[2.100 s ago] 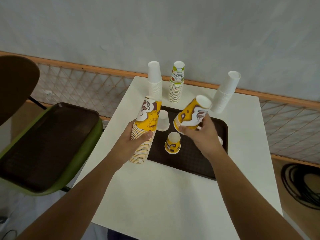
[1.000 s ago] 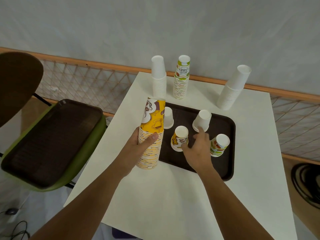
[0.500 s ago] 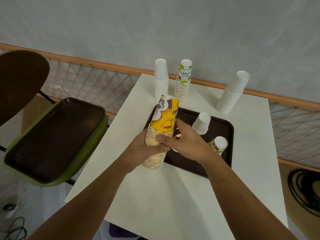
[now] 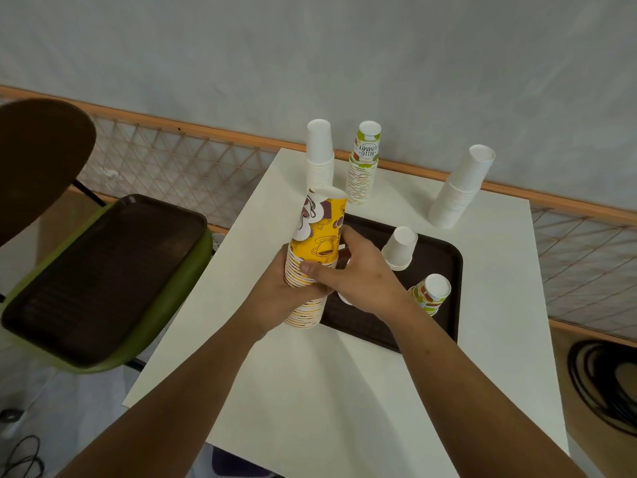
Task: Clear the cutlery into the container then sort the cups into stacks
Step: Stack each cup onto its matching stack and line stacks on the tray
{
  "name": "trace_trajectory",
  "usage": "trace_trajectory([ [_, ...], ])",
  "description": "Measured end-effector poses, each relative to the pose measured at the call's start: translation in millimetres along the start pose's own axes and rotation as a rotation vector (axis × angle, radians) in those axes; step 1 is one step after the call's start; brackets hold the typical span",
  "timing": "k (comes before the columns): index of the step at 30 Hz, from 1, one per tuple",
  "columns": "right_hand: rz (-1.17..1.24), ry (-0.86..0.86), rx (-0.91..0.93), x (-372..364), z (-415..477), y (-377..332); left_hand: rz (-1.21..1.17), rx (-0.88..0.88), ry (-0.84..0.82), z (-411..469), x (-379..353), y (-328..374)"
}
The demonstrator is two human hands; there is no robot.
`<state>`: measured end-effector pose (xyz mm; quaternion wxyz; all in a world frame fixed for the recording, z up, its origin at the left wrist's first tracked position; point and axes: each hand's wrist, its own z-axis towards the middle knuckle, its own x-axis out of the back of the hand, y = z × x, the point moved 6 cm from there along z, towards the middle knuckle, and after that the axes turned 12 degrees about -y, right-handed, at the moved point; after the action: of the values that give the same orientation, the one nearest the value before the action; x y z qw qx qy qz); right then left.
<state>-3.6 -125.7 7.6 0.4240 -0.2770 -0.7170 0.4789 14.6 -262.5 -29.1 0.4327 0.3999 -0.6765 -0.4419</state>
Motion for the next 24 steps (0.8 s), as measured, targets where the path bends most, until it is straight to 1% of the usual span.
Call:
trace_trajectory([
  [6, -0.009, 0.066, 0.024, 5.3, 1.4, -2.8, -0.051, 0.031, -0.024, 5.0, 3.3, -14.6],
  [10, -0.042, 0.068, 0.034, 8.4, 3.4, -4.6, -0.062, 0.046, -0.042, 6.2, 4.9, -14.4],
  [17, 0.012, 0.153, 0.097, 23.7, 3.7, -11.7, -0.076, 0.088, -0.073, 5.3, 7.6, -16.8],
  [20, 0.097, 0.228, 0.129, 35.2, 0.3, -18.5, -0.06, 0.12, -0.061, 4.4, 9.6, -22.0],
  [22, 0.171, 0.313, 0.173, 46.1, -5.5, -22.5, -0.056, 0.135, -0.064, 3.1, 11.0, -27.8],
  [24, 0.19, 0.415, 0.215, 57.2, -12.1, -22.0, -0.063, 0.16, -0.05, 0.6, 14.5, -34.9],
])
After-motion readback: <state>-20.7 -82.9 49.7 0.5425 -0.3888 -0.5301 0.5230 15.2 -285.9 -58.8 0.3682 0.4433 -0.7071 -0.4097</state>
